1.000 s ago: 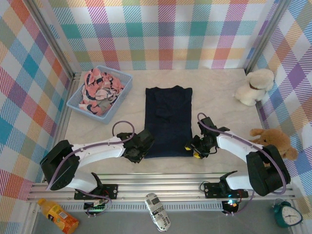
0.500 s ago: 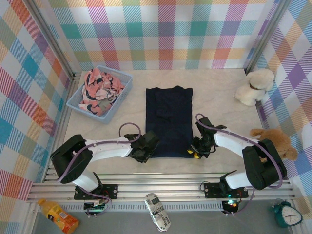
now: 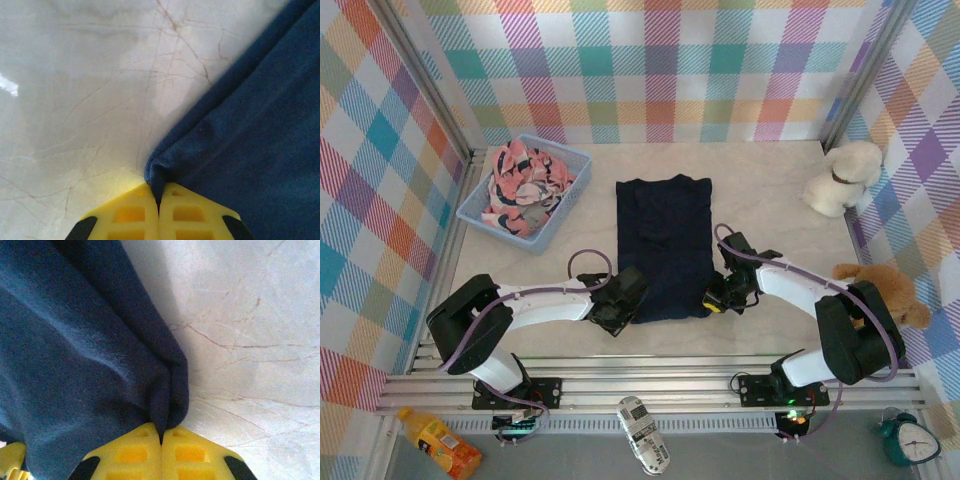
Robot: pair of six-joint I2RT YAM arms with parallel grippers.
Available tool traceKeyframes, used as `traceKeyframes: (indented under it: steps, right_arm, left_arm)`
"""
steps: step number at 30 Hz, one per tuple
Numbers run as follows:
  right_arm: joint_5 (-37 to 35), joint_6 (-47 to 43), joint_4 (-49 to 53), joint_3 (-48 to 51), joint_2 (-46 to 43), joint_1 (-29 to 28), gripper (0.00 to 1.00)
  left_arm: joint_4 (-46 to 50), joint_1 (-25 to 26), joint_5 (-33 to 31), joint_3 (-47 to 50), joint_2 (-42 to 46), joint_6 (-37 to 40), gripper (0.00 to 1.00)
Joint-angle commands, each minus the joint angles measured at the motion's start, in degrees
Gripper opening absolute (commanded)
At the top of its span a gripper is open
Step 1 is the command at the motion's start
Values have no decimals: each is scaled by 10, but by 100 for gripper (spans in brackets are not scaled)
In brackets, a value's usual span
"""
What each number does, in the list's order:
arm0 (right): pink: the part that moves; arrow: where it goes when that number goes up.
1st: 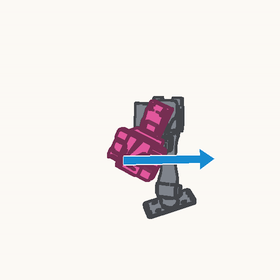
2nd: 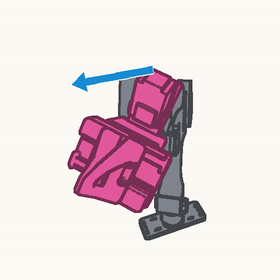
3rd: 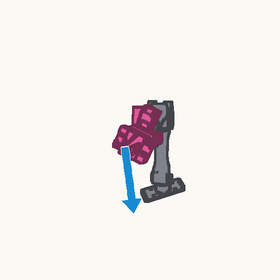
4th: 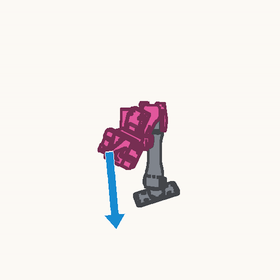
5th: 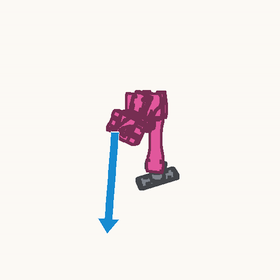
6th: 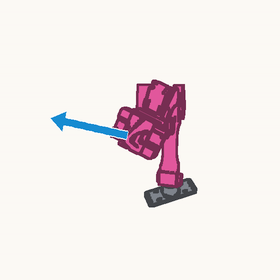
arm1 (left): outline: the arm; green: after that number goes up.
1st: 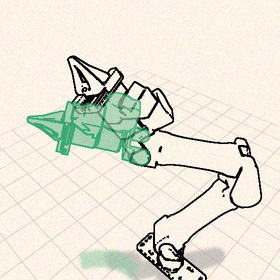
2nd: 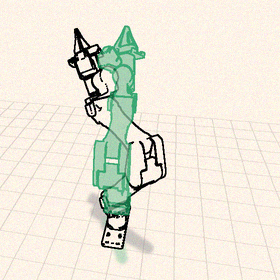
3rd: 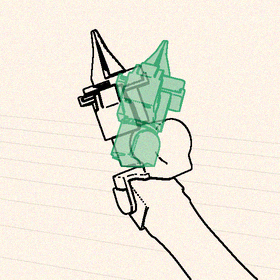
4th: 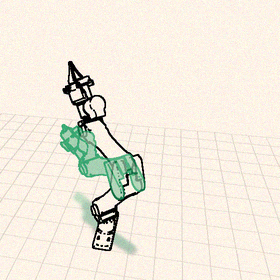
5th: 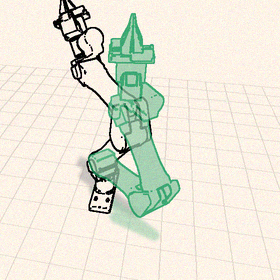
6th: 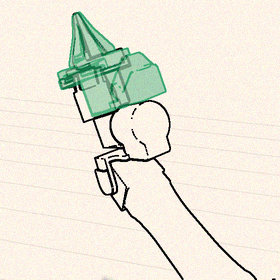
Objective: Fold and stack the mixed laundry pile
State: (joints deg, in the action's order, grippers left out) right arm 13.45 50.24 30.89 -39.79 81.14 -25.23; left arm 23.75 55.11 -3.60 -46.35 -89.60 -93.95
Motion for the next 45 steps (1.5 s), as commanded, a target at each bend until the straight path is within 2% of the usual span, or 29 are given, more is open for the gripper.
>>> traceKeyframes:
  steps: [1, 5, 10, 13, 16, 21, 24, 27, 30, 33, 34, 35, 36, 37, 38, 39, 41, 42, 45]
  right_arm:
    - [-4, -36, 23, -1, -24, -12, 0]
    - [1, -19, 51, 52, -77, -45, 0]
    - [16, 23, 88, 112, -175, -67, 0]
    - [14, 28, 111, 100, -224, -65, 2]
    - [14, 16, 117, 51, -216, -57, 3]
    - [30, -24, 105, -57, -124, -24, 2]
    - [40, -51, 108, -132, -60, 1, 0]
    - [47, -74, 114, -218, -3, 33, 1]
    - [61, -90, 114, -305, 60, 75, 2]
    - [64, -97, 102, -416, 160, 113, 3]
    - [64, -93, 92, -465, 205, 128, 8]
    - [80, -84, 75, -520, 254, 145, 23]
    - [106, -76, 55, -572, 297, 158, 42]
    - [133, -69, 38, -638, 348, 169, 69]
    - [153, -65, 44, -711, 394, 177, 87]
    - [164, -68, 59, -774, 427, 181, 100]
    - [153, -102, 117, -885, 469, 180, 99]
    - [145, -121, 131, -904, 469, 178, 99]
    - [112, -164, 115, -848, 421, 178, 99]
  left_arm:
    - [65, 13, -2, 6, 1, 42, 0]
    - [113, 41, -5, 4, 22, 52, 0]
    - [143, 88, -18, 19, 60, -2, 0]
    - [157, 91, -45, 10, 87, -26, 0]
    - [181, 80, -97, -22, 112, -37, 0]
    - [184, 24, -129, -87, 121, 6, 0]
    - [188, -20, -138, -140, 104, 63, 0]
    - [165, -77, -121, -192, 70, 112, 0]
    - [146, -135, -99, -265, 10, 168, 0]
    - [143, -193, -76, -389, -91, 248, 0]
    - [148, -214, -61, -446, -141, 278, 4]
    - [162, -241, -38, -532, -196, 300, 19]
    - [173, -260, -11, -600, -246, 320, 49]
    - [206, -282, 10, -701, -306, 341, 95]
    - [263, -295, 5, -812, -361, 367, 100]
    - [311, -301, -13, -905, -409, 389, 100]
    - [383, -308, -32, -1067, -481, 424, 100]
    - [388, -310, -31, -1096, -492, 438, 100]
    - [346, -311, -20, -1052, -460, 469, 100]
